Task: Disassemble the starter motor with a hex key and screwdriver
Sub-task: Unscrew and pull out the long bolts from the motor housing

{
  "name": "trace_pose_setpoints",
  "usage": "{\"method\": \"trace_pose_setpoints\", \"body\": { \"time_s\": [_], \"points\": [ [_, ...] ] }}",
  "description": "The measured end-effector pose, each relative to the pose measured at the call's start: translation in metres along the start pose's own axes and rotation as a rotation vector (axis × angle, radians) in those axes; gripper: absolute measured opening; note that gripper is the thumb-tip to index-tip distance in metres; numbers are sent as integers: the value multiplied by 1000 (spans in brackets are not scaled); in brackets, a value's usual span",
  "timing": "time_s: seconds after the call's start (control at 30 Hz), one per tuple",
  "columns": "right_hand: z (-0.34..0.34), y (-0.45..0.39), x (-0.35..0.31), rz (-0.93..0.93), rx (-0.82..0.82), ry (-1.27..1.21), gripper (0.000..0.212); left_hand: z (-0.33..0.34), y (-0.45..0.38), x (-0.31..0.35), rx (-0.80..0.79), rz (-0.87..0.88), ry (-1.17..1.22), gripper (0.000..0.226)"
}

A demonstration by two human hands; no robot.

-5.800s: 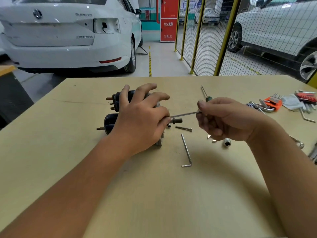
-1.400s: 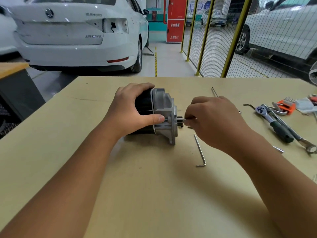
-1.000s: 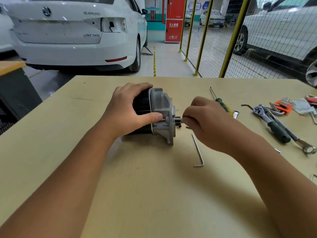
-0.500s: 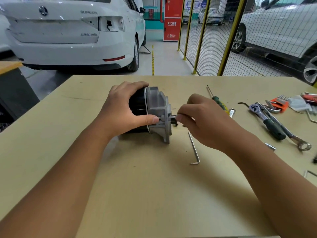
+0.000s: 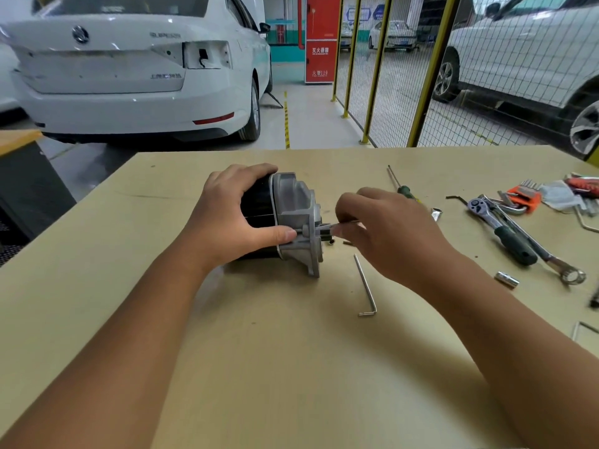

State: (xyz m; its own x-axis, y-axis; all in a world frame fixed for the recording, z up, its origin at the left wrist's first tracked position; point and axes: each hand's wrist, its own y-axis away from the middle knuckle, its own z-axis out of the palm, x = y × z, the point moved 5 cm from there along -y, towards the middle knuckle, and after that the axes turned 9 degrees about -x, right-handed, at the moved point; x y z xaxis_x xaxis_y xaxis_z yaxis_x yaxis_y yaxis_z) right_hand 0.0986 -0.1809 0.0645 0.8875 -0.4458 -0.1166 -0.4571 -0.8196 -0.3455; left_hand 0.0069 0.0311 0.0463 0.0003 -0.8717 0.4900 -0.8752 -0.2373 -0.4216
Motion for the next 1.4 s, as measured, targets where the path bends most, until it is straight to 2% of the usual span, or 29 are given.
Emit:
{"method": "trace_pose_setpoints", "body": {
  "time_s": [0.13,0.33,0.53,0.73,0.8,0.9,1.2,1.4],
  "points": [
    [1,0,7,-6,19,-171,19,1,-1,-1,5,1,5,98],
    [0,-2,14,4,-77,-148,20,0,0,1,9,5,26,92],
    [-6,1,8,38,-25,28,13,0,1,2,-8,-8,14,98],
    [-3,1,11,-39,-16,-197,9,0,1,0,-2,-2,9,99],
    [1,0,13,-42,-20,-234,16,0,0,0,-3,2,7,98],
    [6,-2,20,-13,-54,-249,23,0,1,-1,-1,13,7,95],
    [-7,0,19,-23,55,-131,9,0,0,0,5,8,28,94],
    [-2,-1,19,-56,21,-260,11,-1,0,1,3,14,28,97]
  ]
}}
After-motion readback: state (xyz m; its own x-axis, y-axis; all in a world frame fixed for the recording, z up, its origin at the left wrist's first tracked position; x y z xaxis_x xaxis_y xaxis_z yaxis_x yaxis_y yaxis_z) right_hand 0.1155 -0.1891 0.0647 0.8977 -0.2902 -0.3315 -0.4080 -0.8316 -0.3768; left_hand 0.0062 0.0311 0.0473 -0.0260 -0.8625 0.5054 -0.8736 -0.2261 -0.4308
